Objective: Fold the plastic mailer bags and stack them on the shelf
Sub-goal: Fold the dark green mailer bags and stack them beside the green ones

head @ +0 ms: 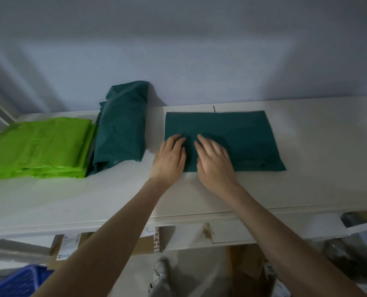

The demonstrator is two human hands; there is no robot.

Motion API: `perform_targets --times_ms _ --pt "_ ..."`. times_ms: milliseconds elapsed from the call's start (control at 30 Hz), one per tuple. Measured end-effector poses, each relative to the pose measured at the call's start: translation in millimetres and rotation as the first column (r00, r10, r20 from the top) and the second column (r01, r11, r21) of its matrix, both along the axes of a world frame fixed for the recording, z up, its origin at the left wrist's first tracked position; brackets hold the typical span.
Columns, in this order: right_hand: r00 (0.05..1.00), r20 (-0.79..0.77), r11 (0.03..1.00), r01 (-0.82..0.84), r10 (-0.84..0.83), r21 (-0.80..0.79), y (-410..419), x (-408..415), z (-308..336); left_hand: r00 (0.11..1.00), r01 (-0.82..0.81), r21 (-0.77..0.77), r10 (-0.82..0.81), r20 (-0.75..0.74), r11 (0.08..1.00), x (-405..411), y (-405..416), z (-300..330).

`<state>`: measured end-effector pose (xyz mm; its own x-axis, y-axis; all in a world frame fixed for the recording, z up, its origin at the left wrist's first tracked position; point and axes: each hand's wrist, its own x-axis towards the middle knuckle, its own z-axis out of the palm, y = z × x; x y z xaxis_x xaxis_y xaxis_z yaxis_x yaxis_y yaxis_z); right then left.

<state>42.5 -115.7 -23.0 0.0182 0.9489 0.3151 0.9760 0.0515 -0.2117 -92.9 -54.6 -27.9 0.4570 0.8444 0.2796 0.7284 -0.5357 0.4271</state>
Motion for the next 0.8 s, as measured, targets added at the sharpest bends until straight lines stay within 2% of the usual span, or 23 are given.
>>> perform_targets --times_ms 133,300,433,667,800 --pt "0.997 0.028 0.997 -0.075 0.076 -0.019 -12.1 -46.4 -9.1 0.997 0.026 0.041 -0.023 -0.078 0.999 -23.8 -23.6 -4.9" --pt "0.991 0.132 0.994 -0.015 0.03 -0.112 -26.1 -56.4 -22.5 0.961 -0.001 -0.012 -0.002 -0.275 1.0 -41.0 -48.4 -17.7" --pt "0.985 0.172 0.98 0.024 0.011 -0.199 -28.5 -55.5 -19.1 0.92 0.007 0.009 -0.003 -0.392 1.0 -43.2 -55.2 -23.6" --pt "0.953 0.297 0.976 0.119 -0.061 -0.182 -23.4 -50.2 -5.9 0.89 -0.065 -0.015 0.051 -0.453 0.998 -29.3 -52.5 -10.3" --pt "0.951 0.285 0.97 0.175 -0.122 -0.168 -25.6 -41.2 -2.3 0.864 -0.043 0.013 0.044 -0.501 0.999 -23.2 -51.1 -7.0"
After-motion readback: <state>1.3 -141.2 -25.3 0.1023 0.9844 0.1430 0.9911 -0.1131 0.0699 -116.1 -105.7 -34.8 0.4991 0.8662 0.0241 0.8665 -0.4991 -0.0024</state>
